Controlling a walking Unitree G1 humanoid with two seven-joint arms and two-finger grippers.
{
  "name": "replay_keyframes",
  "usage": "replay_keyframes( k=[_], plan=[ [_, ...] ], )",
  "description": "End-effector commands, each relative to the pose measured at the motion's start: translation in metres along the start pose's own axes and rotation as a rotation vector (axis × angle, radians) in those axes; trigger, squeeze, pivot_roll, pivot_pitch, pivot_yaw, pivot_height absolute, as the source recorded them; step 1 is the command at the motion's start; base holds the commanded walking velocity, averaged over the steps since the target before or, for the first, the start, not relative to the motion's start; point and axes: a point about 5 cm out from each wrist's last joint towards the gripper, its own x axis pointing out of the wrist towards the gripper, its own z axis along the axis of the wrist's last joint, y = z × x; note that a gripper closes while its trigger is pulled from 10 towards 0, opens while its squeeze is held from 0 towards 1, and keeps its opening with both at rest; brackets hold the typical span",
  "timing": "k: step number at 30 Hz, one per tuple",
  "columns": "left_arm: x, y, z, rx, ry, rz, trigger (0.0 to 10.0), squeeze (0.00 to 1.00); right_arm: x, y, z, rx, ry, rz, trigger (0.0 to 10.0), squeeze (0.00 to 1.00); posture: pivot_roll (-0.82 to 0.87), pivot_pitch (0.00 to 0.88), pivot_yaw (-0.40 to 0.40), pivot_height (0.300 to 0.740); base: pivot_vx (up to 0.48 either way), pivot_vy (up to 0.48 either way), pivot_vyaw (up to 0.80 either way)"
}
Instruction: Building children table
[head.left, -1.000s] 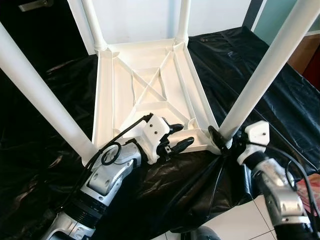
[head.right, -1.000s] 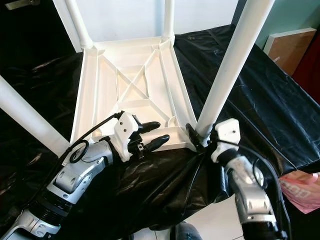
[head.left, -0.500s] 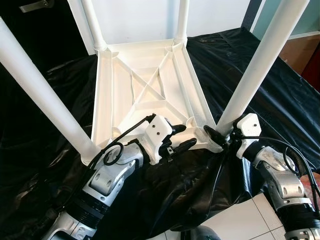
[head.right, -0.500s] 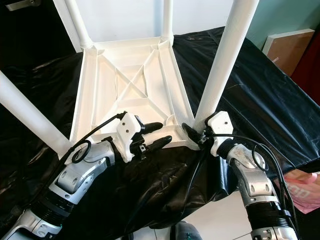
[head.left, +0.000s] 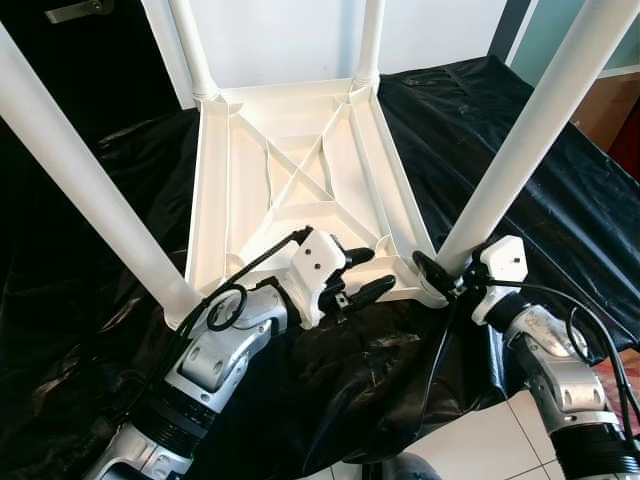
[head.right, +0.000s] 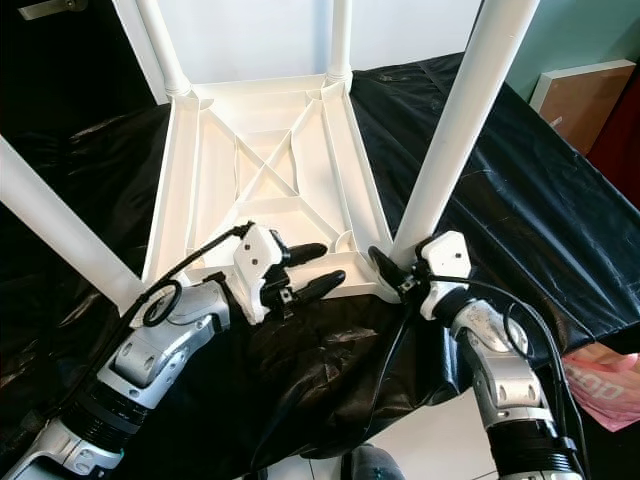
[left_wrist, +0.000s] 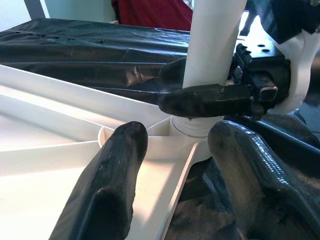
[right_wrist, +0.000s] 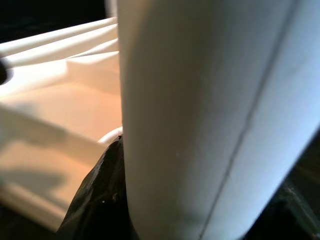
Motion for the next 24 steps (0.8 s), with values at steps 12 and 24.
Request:
replay_keyframes(
  k=[12,24],
  plan=[
    [0.002,-0.012,-0.001,-0.012,0.006,-0.150,10.0,0.00,-0.009,0.020,-0.025,0.073,0.143,-0.385,10.0,0.00,-0.04,0.133,0.020,0.740,0.000,0.000,0.00],
    [0.002,-0.011,-0.001,-0.014,-0.006,-0.122,10.0,0.00,0.002,0.037,-0.025,0.157,0.174,-0.616,10.0,0.00,-0.03,0.123,-0.003,0.740,0.000,0.000,0.00]
  ],
)
